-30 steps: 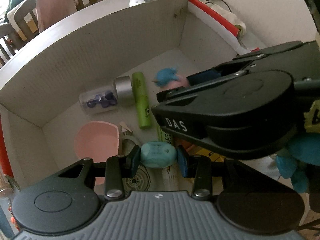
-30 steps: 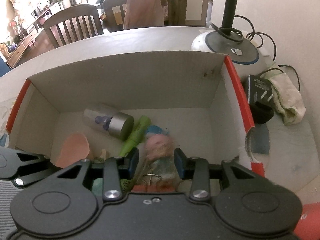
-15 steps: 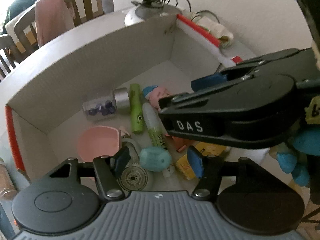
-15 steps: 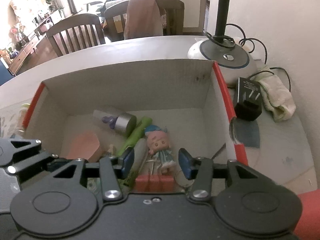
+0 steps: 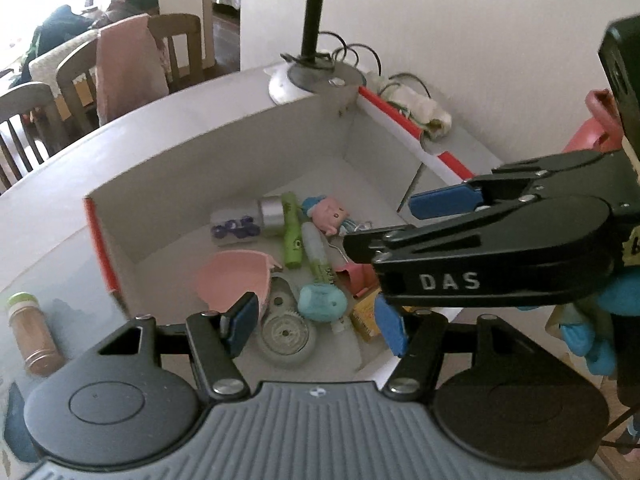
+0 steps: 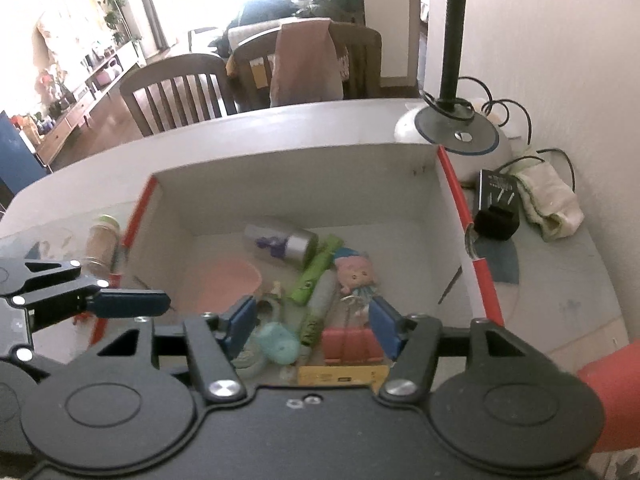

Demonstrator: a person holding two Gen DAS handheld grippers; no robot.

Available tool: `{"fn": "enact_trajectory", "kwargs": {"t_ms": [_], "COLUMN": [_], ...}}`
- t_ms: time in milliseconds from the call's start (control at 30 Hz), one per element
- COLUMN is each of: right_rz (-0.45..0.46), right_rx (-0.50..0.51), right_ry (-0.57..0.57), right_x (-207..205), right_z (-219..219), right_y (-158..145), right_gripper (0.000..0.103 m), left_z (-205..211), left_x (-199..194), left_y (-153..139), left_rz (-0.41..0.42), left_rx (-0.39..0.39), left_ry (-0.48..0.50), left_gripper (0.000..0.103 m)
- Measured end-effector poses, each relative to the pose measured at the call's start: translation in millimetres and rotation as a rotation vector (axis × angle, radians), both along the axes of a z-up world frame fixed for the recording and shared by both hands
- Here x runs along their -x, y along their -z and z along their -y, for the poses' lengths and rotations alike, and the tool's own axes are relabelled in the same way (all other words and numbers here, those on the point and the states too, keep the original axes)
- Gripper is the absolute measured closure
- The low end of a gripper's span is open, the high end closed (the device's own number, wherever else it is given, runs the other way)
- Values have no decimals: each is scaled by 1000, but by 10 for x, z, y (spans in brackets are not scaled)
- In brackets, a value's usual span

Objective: Organize rigid objects
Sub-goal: 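Move both grippers back over the table toward the toothpick jar and dragon keychain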

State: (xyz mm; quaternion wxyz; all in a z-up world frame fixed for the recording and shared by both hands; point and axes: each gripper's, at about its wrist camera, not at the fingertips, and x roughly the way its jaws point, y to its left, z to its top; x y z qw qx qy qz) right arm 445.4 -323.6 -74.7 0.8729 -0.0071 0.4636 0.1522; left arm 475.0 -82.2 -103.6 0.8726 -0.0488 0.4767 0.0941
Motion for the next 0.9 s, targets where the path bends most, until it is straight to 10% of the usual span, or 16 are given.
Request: {"fn": "enact_trajectory", "kwargs": {"t_ms": [900], "right_rz": [164], "right_rx": [-97], "right_ry": [18], "right_x": [790], "right_z": [-684], "right_y": [-591], "right_gripper": [12], "left_z": [-466], "left_x": [1348], "left_y": [-746], "left_rz": [159], "left_rx": [-9], "left_ry": [-32], "left_gripper": [26]}}
